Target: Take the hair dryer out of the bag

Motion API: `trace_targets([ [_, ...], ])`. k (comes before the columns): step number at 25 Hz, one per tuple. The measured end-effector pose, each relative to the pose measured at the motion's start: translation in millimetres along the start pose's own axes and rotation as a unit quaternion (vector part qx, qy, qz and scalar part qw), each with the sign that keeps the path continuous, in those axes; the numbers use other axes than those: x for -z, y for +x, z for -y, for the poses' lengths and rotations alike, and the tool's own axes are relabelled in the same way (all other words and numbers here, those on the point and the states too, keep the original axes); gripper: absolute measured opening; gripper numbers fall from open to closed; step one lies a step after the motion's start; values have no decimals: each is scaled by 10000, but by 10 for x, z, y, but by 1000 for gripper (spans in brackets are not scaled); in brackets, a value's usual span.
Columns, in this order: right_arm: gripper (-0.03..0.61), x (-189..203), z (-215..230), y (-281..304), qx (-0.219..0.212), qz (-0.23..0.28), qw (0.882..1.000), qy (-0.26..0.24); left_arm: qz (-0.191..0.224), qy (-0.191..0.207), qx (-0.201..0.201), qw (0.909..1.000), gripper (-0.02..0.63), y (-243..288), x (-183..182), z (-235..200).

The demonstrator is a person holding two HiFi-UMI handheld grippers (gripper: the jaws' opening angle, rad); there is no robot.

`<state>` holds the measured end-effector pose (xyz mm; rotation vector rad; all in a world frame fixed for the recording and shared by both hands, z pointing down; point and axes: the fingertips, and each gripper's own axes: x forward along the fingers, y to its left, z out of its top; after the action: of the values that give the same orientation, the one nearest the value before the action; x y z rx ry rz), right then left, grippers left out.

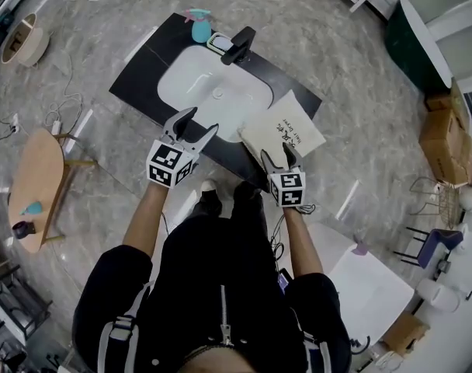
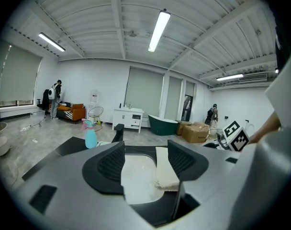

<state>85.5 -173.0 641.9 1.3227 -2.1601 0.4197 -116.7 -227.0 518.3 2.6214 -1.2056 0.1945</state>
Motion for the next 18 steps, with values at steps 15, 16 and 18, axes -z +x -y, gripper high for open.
trace_targets([
  [15, 285, 989, -75, 295, 43, -1683, 9811, -950, -167, -184, -208, 9995, 293, -151, 230, -86],
  [16, 281, 1036, -60, 309, 80, -1777, 9793, -961, -175, -198, -224, 9994, 293, -162, 243, -100],
  [18, 260, 1086, -18, 323, 167, -1856, 9779, -948, -179, -230, -251, 9993, 293, -181, 256, -123],
])
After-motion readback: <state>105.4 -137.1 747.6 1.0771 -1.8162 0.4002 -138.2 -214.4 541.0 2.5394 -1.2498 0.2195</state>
